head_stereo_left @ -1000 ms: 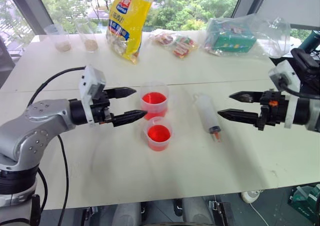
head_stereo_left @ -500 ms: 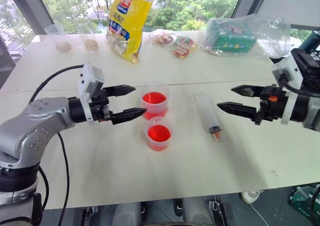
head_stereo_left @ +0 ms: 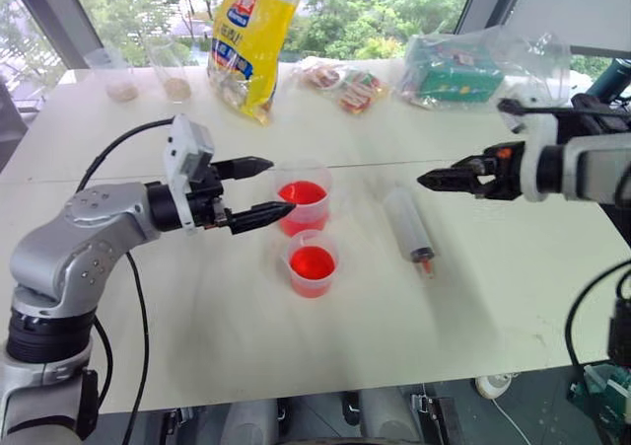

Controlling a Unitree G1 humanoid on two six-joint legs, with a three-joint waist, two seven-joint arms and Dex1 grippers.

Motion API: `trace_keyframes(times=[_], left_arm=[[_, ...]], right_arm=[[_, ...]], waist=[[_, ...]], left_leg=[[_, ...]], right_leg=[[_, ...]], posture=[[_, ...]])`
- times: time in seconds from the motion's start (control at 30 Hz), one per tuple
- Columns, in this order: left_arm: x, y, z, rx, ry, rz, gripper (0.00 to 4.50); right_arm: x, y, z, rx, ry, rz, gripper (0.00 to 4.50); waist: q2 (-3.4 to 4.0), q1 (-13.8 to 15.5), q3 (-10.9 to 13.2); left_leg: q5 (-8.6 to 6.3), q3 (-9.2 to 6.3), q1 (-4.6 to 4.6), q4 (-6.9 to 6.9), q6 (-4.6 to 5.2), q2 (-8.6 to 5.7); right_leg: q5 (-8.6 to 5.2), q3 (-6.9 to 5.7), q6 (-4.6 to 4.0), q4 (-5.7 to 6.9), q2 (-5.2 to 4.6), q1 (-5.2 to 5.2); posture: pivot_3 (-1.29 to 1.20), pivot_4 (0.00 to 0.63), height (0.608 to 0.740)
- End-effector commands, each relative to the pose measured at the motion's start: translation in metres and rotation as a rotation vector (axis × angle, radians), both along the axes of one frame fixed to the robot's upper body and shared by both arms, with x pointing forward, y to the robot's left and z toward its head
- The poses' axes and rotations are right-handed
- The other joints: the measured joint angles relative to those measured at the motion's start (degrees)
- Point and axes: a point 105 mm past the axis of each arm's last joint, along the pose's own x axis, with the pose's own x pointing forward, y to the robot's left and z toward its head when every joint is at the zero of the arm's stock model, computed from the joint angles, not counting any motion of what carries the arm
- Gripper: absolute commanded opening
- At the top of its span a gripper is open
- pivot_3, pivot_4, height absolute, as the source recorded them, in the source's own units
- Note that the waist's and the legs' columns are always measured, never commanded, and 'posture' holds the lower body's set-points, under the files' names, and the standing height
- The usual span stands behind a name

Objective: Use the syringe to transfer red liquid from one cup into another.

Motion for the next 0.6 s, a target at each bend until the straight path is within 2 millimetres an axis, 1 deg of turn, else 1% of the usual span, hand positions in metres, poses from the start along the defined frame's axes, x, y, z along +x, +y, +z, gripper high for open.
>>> trace_keyframes(times=[0.03,0.13,0.2,0.43,0.6], left_arm=[[0.000,-0.003,0.005,-0.011,-0.050,-0.001,4.50],[-0.002,-0.004,0.003,-0.021,-0.052,0.004,4.50],[-0.003,-0.003,0.002,-0.029,-0.052,0.019,4.50],[-0.007,-0.003,-0.001,-0.046,-0.048,0.047,4.50],[-0.010,-0.001,-0.001,-0.047,-0.046,0.062,4.50]], right_arm=[[0.011,-0.002,-0.021,-0.084,0.148,-0.053,4.46],[0.016,0.001,-0.034,-0.134,0.233,-0.057,4.46],[0.023,0.007,-0.041,-0.151,0.273,-0.071,4.46],[0.039,0.023,-0.054,-0.188,0.312,-0.052,4.46],[0.049,0.030,-0.074,-0.284,0.330,-0.024,4.46]], waist=[[0.00,0.0,0.0],[0.00,0.0,0.0],[0.01,0.0,0.0],[0.01,-0.1,0.0],[0.03,-0.1,0.0]], left_leg=[[0.00,-0.01,-0.01,0.00,0.00,0.00],[-0.02,0.00,-0.05,-0.01,0.03,0.00],[-0.03,0.01,-0.08,-0.02,0.05,0.00],[-0.03,0.00,-0.11,-0.02,0.06,0.00],[-0.03,-0.01,-0.10,-0.02,0.05,0.00]], right_leg=[[0.00,0.00,0.00,0.00,0.00,0.00],[0.01,0.00,0.02,-0.01,0.00,-0.04],[0.07,0.00,0.13,0.02,0.00,-0.08],[0.13,-0.03,0.23,0.07,0.00,-0.12],[0.14,-0.04,0.24,0.10,0.00,-0.12]], posture=[[0.00,0.150,0.740],[0.00,0.150,0.740],[0.00,0.150,0.740],[0.00,0.150,0.740],[0.00,0.150,0.740]])
